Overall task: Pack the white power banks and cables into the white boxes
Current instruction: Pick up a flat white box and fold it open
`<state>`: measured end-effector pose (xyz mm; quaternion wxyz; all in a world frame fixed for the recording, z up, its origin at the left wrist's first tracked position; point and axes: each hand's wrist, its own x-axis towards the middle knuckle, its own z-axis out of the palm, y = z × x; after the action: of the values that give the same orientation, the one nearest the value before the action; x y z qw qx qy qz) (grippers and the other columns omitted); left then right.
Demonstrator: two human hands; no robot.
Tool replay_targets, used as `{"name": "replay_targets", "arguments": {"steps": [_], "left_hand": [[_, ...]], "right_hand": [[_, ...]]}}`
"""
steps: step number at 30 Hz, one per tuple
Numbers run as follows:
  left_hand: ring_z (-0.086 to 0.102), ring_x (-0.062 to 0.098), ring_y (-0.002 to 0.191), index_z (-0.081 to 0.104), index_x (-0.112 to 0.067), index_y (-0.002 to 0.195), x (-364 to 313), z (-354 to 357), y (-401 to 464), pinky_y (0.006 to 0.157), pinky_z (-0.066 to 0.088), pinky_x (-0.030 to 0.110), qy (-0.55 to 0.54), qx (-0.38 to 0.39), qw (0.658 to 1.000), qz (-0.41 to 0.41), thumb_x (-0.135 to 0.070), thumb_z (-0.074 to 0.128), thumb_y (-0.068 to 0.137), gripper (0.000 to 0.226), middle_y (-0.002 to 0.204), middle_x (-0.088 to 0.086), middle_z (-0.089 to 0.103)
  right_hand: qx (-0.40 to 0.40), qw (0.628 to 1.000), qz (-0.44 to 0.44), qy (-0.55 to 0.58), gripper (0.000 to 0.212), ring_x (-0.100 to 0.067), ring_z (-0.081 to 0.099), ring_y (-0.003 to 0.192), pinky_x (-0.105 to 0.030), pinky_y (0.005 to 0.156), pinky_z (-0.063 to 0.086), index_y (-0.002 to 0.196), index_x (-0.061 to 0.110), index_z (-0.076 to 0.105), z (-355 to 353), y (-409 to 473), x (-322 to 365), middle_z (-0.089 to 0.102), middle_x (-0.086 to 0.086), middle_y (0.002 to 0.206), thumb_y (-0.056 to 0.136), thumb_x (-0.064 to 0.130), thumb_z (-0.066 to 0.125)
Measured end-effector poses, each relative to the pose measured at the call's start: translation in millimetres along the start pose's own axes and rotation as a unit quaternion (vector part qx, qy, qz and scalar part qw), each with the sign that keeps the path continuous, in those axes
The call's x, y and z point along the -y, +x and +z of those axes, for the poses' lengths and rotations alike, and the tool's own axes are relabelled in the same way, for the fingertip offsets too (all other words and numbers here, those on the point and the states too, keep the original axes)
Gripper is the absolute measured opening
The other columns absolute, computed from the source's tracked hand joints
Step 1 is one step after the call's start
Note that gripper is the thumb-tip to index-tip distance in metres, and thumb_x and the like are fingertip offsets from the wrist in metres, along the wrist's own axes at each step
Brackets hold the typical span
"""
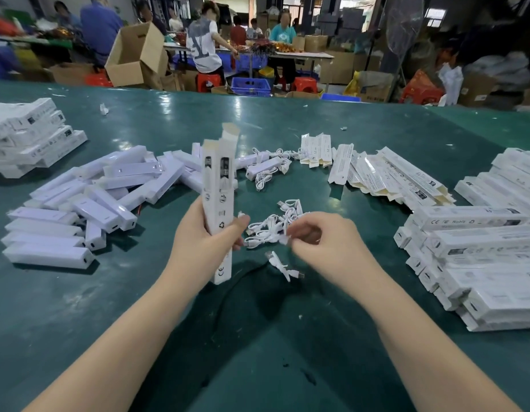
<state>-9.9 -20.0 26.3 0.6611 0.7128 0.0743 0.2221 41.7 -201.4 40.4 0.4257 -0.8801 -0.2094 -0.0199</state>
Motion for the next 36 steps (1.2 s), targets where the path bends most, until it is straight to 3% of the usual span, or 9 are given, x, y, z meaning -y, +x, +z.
{"name": "replay_targets", "arguments": {"steps": [2,5,10,15,20,25,32,34,36], "left_hand": [[0.072,0.015,0.070,0.058,-0.018,0.100,0.0,3.0,-0.8,0.061,0.055,0.020,-0.046,0.032,0.998,-0.035,-0.017,0.076,0.082,0.025,0.080,0.001,0.072],[0.073,0.026,0.083,0.055,-0.009,0.100,-2.6,5.9,-1.5,0.070,0.059,0.029,-0.105,0.059,0.991,-0.053,-0.015,0.079,0.078,0.032,0.090,0.012,0.074],[0.073,0.020,0.077,0.055,-0.009,0.093,-4.9,4.2,-0.5,0.066,0.057,0.025,-0.105,0.065,0.991,-0.052,-0.012,0.081,0.071,0.035,0.083,0.005,0.074],[0.073,0.019,0.075,0.055,-0.012,0.090,-3.8,4.9,-1.9,0.060,0.054,0.022,-0.096,0.092,0.990,-0.053,-0.003,0.079,0.073,0.031,0.073,0.000,0.068],[0.071,0.021,0.074,0.057,-0.007,0.098,-3.7,4.6,-2.6,0.062,0.056,0.025,-0.085,0.132,0.984,-0.080,-0.002,0.079,0.074,0.033,0.077,0.005,0.069],[0.071,0.016,0.074,0.054,-0.008,0.094,-6.2,2.2,-2.8,0.064,0.055,0.021,-0.122,0.163,0.972,-0.116,-0.013,0.089,0.057,0.052,0.074,0.000,0.069],[0.069,0.017,0.070,0.061,-0.015,0.086,-6.5,3.7,-3.7,0.070,0.057,0.025,-0.162,0.219,0.951,-0.143,-0.032,0.080,0.063,0.035,0.076,0.003,0.070],[0.065,0.013,0.066,0.065,-0.019,0.089,-7.5,2.9,-4.3,0.065,0.054,0.021,-0.118,0.224,0.961,-0.109,-0.040,0.077,0.067,0.032,0.076,0.001,0.070],[0.060,0.009,0.062,0.063,-0.025,0.093,-2.6,-2.4,-0.8,0.059,0.051,0.022,0.049,0.168,0.984,-0.024,-0.046,0.078,0.071,0.034,0.076,-0.002,0.069]], "right_hand": [[-0.049,0.996,-0.038,0.066,0.023,0.003,0.062,0.066,-0.006,0.065,0.045,0.078,0.024,0.073,1.0,-4.0,7.7,0.070,0.013,0.071,0.079,0.002,0.069],[-0.051,0.990,-0.127,0.044,0.020,-0.004,0.064,0.073,-0.010,0.068,0.048,0.084,0.016,0.076,6.4,-9.9,16.5,0.070,0.008,0.077,0.078,-0.001,0.068],[-0.052,0.971,-0.229,-0.034,0.020,-0.010,0.058,0.075,-0.019,0.073,0.047,0.093,0.012,0.073,12.1,-12.6,18.9,0.065,0.003,0.083,0.077,-0.001,0.071],[0.054,0.983,-0.174,0.025,0.070,-0.009,0.056,0.093,-0.019,0.076,0.048,0.136,0.027,0.052,13.4,-13.8,18.2,0.048,0.011,0.125,0.073,0.021,0.083],[0.061,0.987,-0.122,0.083,0.049,-0.009,0.060,0.072,-0.014,0.064,0.046,0.118,0.020,0.066,13.7,-12.4,19.8,0.061,0.010,0.103,0.074,0.000,0.077],[0.061,0.983,-0.066,0.159,0.034,-0.012,0.068,0.070,-0.018,0.066,0.054,0.092,0.034,0.072,-1.4,-12.5,18.2,0.072,0.017,0.089,0.070,0.012,0.086],[0.052,0.968,-0.072,0.234,0.021,-0.012,0.073,0.067,-0.017,0.064,0.054,0.079,0.017,0.071,-6.2,-11.9,19.1,0.076,0.004,0.078,0.069,0.006,0.087],[0.027,0.963,-0.080,0.257,0.020,-0.013,0.073,0.067,-0.018,0.065,0.055,0.076,0.014,0.070,-7.9,-10.8,19.3,0.076,0.001,0.075,0.070,0.004,0.086],[-0.018,0.951,-0.082,0.298,0.018,-0.016,0.074,0.069,-0.024,0.068,0.058,0.077,0.013,0.071,-12.7,-8.6,18.8,0.077,-0.001,0.079,0.071,0.004,0.085]]}}
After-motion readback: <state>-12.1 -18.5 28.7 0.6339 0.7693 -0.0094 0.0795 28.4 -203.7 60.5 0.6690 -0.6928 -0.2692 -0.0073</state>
